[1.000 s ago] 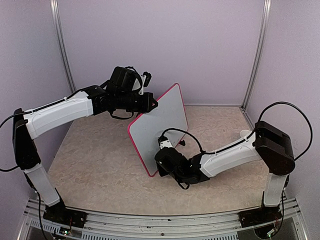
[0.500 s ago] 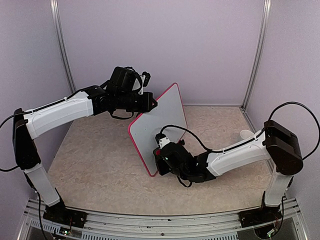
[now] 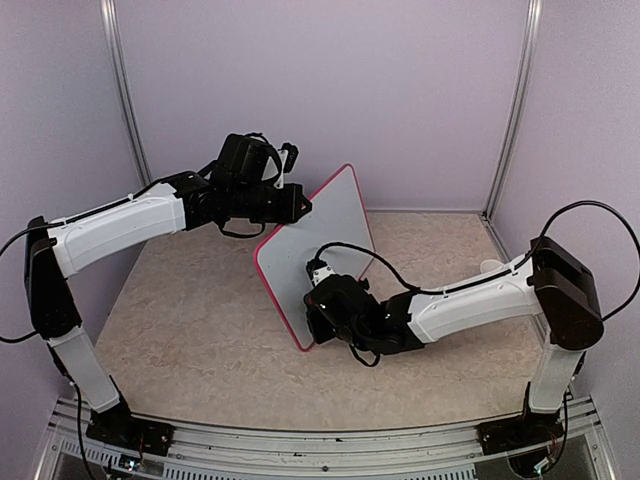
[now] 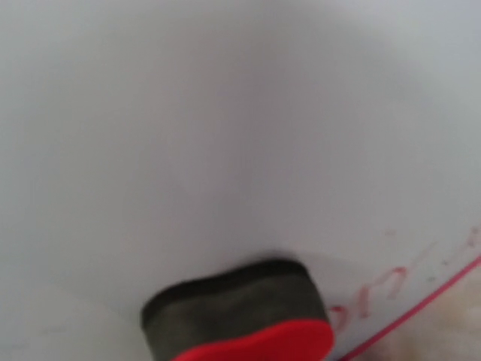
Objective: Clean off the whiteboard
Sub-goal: Erase the whiteboard at the center of the board.
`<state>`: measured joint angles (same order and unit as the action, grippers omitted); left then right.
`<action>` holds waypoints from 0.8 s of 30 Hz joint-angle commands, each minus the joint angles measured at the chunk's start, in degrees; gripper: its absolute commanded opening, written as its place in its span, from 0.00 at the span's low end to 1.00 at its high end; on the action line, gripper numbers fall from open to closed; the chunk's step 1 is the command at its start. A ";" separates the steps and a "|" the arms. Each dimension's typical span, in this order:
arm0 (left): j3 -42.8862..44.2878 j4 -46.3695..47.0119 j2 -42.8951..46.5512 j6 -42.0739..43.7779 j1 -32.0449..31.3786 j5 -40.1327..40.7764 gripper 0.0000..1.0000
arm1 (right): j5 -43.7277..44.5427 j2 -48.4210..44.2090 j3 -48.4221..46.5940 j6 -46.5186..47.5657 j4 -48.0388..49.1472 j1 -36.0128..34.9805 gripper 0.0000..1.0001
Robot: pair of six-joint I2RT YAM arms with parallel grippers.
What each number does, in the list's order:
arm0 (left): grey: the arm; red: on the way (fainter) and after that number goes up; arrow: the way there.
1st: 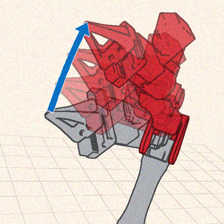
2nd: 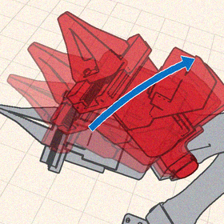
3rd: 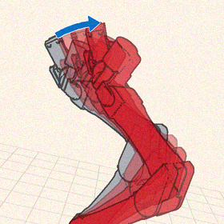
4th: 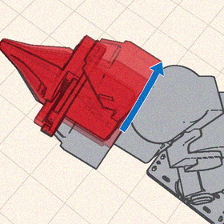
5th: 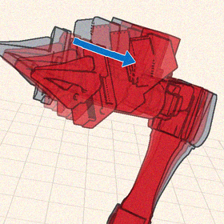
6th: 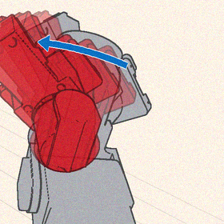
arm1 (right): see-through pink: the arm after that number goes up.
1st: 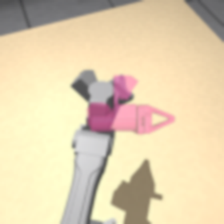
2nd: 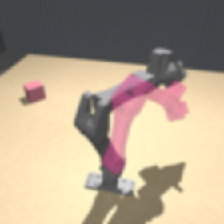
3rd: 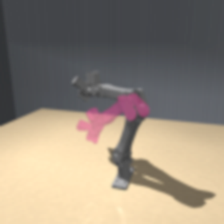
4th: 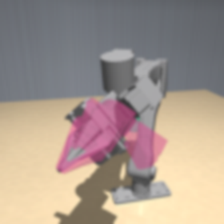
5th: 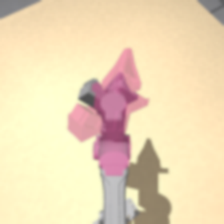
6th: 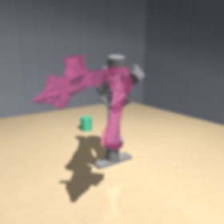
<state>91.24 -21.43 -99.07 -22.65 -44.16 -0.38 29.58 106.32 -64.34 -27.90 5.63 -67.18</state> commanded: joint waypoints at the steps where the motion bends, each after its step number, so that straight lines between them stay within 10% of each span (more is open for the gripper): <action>1: -3.22 -5.59 -2.51 -4.10 -2.24 -2.20 0.00 | -1.48 5.16 -2.57 -2.49 -0.37 4.62 0.13; 24: -3.45 -4.87 -2.36 -4.50 -2.42 -2.32 0.00 | -9.19 -1.73 -7.72 2.88 -1.26 1.96 0.14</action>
<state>90.65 -20.56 -98.85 -24.88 -44.14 0.43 26.59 107.09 -67.94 -26.65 -2.76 -63.33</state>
